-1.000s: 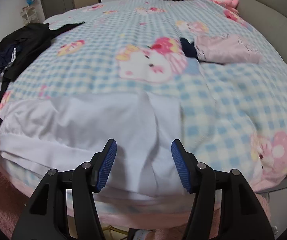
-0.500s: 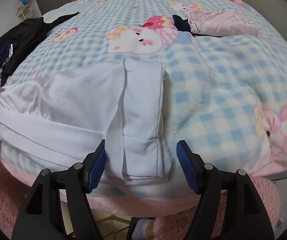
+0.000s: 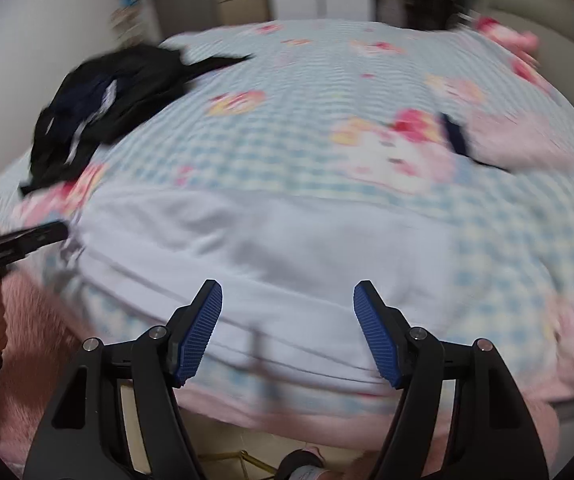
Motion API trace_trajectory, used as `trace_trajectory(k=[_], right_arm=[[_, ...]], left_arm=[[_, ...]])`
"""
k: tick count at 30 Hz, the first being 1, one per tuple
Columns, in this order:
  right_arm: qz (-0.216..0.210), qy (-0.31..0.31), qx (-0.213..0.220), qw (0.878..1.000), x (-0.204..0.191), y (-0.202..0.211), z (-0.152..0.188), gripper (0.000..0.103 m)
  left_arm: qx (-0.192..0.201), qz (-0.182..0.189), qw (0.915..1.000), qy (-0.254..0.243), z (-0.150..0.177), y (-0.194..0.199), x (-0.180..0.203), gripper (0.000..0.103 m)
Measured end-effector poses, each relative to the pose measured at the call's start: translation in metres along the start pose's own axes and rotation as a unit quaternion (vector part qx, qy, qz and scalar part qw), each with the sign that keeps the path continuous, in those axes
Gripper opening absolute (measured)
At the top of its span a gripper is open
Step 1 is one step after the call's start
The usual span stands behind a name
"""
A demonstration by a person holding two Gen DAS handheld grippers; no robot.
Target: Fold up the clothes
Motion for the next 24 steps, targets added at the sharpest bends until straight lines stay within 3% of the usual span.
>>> trace_trajectory(k=[2, 4, 6, 7, 10, 12, 18, 24], right_arm=[[0.006, 0.022, -0.019, 1.0, -0.017, -0.014, 0.0, 0.07], [0.026, 0.039, -0.042, 0.998, -0.023, -0.027, 0.007, 0.069], [0.045, 0.056, -0.047, 0.996, -0.024, -0.03, 0.015, 0.07], [0.044, 0.06, -0.042, 0.996, -0.024, -0.027, 0.017, 0.07], [0.037, 0.066, -0.037, 0.997, -0.021, -0.022, 0.02, 0.07], [0.038, 0.058, -0.031, 0.997, -0.017, -0.02, 0.017, 0.07], [0.02, 0.02, -0.029, 0.999, -0.012, -0.022, 0.012, 0.071], [0.011, 0.025, -0.02, 0.999, -0.014, -0.014, 0.02, 0.071]], left_arm=[[-0.011, 0.002, 0.9998, -0.014, 0.005, -0.005, 0.01, 0.037], [-0.033, -0.034, 0.9983, -0.035, 0.01, -0.004, 0.015, 0.038], [-0.021, -0.083, 0.9951, -0.05, 0.011, 0.006, 0.019, 0.04], [-0.012, -0.09, 0.9941, -0.06, 0.011, 0.01, 0.023, 0.04], [0.015, -0.066, 0.9941, -0.085, 0.007, 0.021, 0.036, 0.04], [0.032, -0.006, 0.9971, -0.069, 0.001, 0.024, 0.042, 0.04], [0.012, 0.099, 0.9929, -0.065, -0.004, 0.001, 0.082, 0.042], [0.008, 0.059, 0.9928, -0.104, 0.006, -0.009, 0.113, 0.042]])
Point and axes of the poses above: each gripper's, at about its wrist camera, not at the fingertips, and y roughly against the way its jaws point, x to its right, z to its underside, the point moved 1 cm from there along -y, roughly the way its jaws point, and after that the axes turned 3 degrees about z, right-handed, at the moved point
